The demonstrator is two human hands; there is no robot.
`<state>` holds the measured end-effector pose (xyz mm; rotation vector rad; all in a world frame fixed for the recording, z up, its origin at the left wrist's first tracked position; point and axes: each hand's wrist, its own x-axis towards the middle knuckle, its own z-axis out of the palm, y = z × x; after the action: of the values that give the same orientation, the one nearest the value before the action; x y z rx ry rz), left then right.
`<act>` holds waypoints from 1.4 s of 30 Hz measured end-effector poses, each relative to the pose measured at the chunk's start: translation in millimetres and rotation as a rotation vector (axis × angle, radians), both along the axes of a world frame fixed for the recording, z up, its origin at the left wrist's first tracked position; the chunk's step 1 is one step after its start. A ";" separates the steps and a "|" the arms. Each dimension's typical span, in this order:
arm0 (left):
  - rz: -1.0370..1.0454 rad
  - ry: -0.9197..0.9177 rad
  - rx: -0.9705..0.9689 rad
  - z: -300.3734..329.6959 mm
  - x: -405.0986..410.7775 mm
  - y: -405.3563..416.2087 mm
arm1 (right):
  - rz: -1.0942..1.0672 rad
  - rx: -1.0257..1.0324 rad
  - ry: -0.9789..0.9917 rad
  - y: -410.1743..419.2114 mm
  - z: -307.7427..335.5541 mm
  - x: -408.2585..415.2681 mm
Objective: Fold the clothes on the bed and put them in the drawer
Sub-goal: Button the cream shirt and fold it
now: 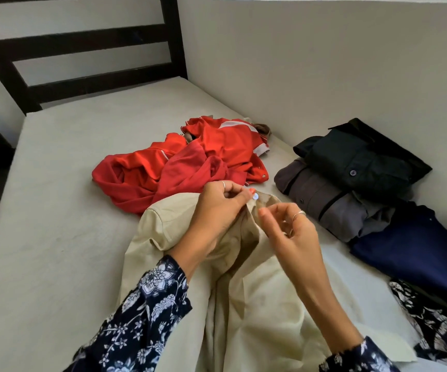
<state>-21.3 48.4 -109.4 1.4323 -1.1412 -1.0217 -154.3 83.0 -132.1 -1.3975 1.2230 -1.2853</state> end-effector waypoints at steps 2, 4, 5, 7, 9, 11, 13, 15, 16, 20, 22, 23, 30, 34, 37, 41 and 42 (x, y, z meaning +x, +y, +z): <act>0.064 -0.063 -0.032 1.0 -0.2 -13.6 | -0.072 -0.120 0.299 2.9 -7.8 0.7; 0.062 -0.163 -0.055 2.7 -4.1 -25.3 | -0.069 -0.128 0.461 0.7 -17.6 2.4; 0.043 -0.214 -0.063 3.3 -7.8 -29.1 | -0.054 -0.096 0.460 -2.0 -21.1 3.2; -0.003 -0.297 -0.053 1.7 -15.3 -33.7 | -0.030 -0.012 0.417 -9.0 -25.7 3.3; -0.045 -0.368 -0.031 -3.2 -18.9 -28.9 | -0.025 0.059 0.374 -13.3 -27.6 1.2; -0.027 -0.403 -0.056 -13.3 -18.0 -12.7 | -0.001 0.158 0.289 -16.4 -29.3 -2.8; 0.089 -0.379 -0.135 -25.0 -15.5 11.2 | 0.040 0.256 0.201 -18.4 -30.5 -6.8; 0.223 -0.345 -0.194 -39.1 -12.9 32.2 | 0.073 0.323 0.107 -21.3 -30.3 -9.0; 0.258 -0.344 -0.201 -49.2 -12.2 38.8 | 0.080 0.352 0.058 -21.7 -30.7 -9.8; 0.286 -0.485 -0.209 -80.0 -13.9 44.4 | 0.100 0.421 -0.119 -20.3 -27.7 -12.4; 0.275 -0.501 -0.193 -86.0 -13.2 42.2 | 0.106 0.444 -0.175 -19.7 -26.1 -12.6; 0.262 -0.480 -0.189 -86.2 -13.4 40.4 | 0.109 0.448 -0.197 -19.8 -25.2 -12.9; 0.287 -0.351 -0.181 -89.0 -19.0 35.2 | 0.104 0.437 -0.263 -22.0 -29.8 -10.9; 0.278 -0.238 -0.116 -87.7 -23.1 35.3 | 0.063 0.392 -0.200 -23.3 -37.3 -11.4; 0.262 -0.162 -0.077 -86.3 -24.9 36.1 | 0.039 0.368 -0.095 -23.9 -41.1 -10.4; 0.247 -0.074 -0.050 -81.2 -26.3 35.7 | 0.013 0.286 0.031 -21.8 -35.5 -7.7; 0.248 -0.051 -0.046 -79.9 -26.9 35.5 | 0.019 0.264 0.029 -20.9 -32.7 -7.1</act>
<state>-48.3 83.9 -189.3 1.5269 -0.9876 -0.7847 -161.4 62.1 -164.7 -1.2374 1.3423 -1.0503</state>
